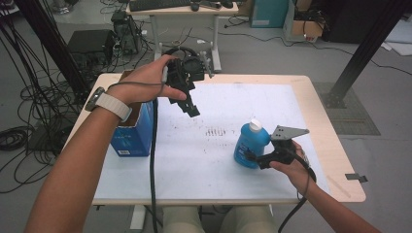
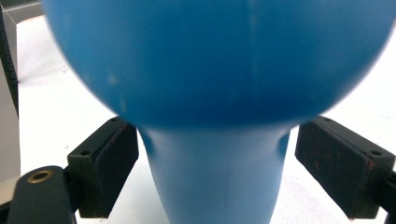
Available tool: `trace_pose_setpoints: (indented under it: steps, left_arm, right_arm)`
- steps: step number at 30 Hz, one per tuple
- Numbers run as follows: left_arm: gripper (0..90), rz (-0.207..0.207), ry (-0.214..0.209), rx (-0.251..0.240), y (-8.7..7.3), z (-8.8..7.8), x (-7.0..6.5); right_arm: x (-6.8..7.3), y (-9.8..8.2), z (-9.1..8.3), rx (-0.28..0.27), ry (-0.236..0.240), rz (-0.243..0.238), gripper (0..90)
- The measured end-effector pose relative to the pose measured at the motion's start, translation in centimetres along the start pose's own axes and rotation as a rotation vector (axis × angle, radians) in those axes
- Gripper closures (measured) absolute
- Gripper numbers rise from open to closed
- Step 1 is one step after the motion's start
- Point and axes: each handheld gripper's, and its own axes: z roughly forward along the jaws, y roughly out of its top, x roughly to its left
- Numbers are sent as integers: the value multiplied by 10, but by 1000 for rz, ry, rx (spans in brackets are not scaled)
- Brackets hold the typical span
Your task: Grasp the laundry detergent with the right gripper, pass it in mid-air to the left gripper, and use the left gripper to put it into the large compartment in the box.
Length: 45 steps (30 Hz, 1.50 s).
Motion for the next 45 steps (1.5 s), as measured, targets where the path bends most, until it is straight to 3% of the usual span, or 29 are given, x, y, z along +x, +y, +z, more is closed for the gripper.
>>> trace_pose_setpoints:
  steps: [22,28,38,45]
  left_arm:
    - [109,0,-1,5,0,1,0]
    - [109,-3,-1,2,-1,1,0]
    - [109,-7,-3,3,-1,2,0]
    - [109,-7,-3,3,-2,2,1]
  right_arm:
    - [2,-1,6,-25,-9,2,233]
    - [2,-2,8,-48,-4,-28,265]
    - [2,-1,8,-51,3,-18,347]
    - [2,-1,10,-50,17,-51,415]
